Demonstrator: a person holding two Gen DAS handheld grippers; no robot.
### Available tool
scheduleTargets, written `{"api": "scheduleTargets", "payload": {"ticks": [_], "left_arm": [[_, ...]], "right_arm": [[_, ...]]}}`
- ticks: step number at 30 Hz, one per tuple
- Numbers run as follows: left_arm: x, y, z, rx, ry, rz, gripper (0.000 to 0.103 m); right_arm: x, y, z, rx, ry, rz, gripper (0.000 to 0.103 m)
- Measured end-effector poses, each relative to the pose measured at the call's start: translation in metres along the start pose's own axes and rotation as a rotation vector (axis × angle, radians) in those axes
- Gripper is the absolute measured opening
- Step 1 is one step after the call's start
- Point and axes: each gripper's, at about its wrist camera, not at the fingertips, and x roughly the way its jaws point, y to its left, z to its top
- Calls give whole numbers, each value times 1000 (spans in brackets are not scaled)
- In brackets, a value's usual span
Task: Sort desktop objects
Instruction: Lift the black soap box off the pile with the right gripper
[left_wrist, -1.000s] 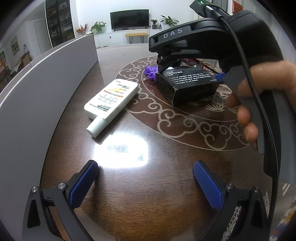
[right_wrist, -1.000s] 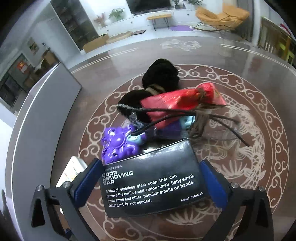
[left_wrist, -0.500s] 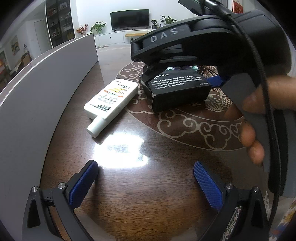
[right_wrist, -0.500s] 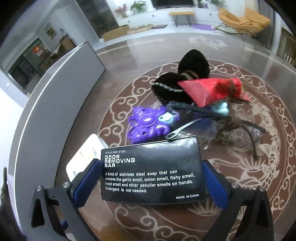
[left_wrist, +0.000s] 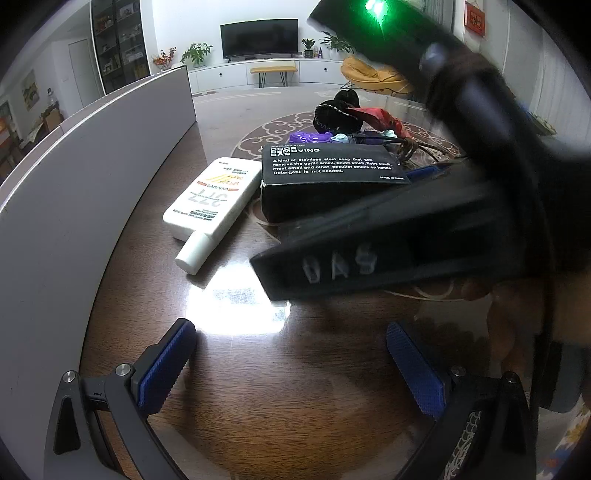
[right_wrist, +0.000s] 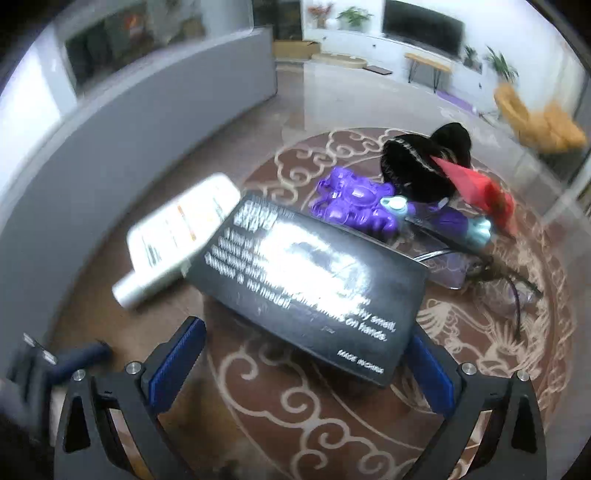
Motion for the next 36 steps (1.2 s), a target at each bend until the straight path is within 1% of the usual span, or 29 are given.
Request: {"api": "scheduleTargets", "payload": {"ticks": [1, 3, 4, 6, 8, 9, 10, 15, 19, 20, 21, 22, 23, 25, 26, 28, 30, 31, 33, 34, 36], "left_arm": [[1, 0, -1, -1, 0, 0, 103], [0, 0, 0, 0, 0, 0, 103], [0, -1, 1, 0, 0, 0, 103], [0, -1, 2, 0, 0, 0, 103], [0, -1, 2, 0, 0, 0, 103], [0, -1, 2, 0, 0, 0, 103], [0, -1, 3, 0, 0, 0, 103], [0, -1, 3, 0, 0, 0, 103], [0, -1, 2, 0, 0, 0, 103], [0, -1, 2, 0, 0, 0, 103], [0, -1, 3, 0, 0, 0, 103], [0, -1, 2, 0, 0, 0, 103], [0, -1, 2, 0, 0, 0, 103], [0, -1, 2, 0, 0, 0, 103], [0, -1, 2, 0, 0, 0, 103], [0, -1, 2, 0, -1, 0, 103], [0, -1, 2, 0, -1, 2, 103], [0, -1, 3, -2, 0, 3, 103], [0, -1, 3, -5, 1, 5, 103], [-1, 0, 3, -6, 1, 6, 103], [0, 1, 4, -9, 1, 5, 103]], "right_arm": [[-3, -2, -2, 13, -20, -2, 95], [-9, -10, -4, 45, -54, -21, 72], [-13, -14, -7, 53, -68, -23, 67], [-20, -19, -12, 47, -81, -29, 45], [-26, -25, -20, 48, -86, -34, 34], [-32, -30, -27, 53, -90, -44, 30], [-38, -36, -36, 59, -94, -53, 30], [-62, -67, -85, 98, -117, -90, 30], [-78, -86, -114, 155, -122, -79, 32], [-83, -90, -119, 162, -134, -70, 41], [-88, -93, -122, 163, -147, -73, 59], [-91, -93, -122, 162, -156, -78, 69], [-92, -94, -119, 156, -168, -83, 84], [-94, -94, -108, 145, -187, -97, 85], [-93, -94, -102, 147, -183, -82, 85], [-85, -92, -85, 169, -158, -33, 85], [-79, -79, -66, 142, -161, 24, 85], [-75, -71, -57, 105, -172, 38, 85], [-67, -47, -30, -43, -191, 48, 91], [-62, -38, -19, -111, -186, 32, 92], [-47, -15, 4, -289, -159, -38, 92]]}}
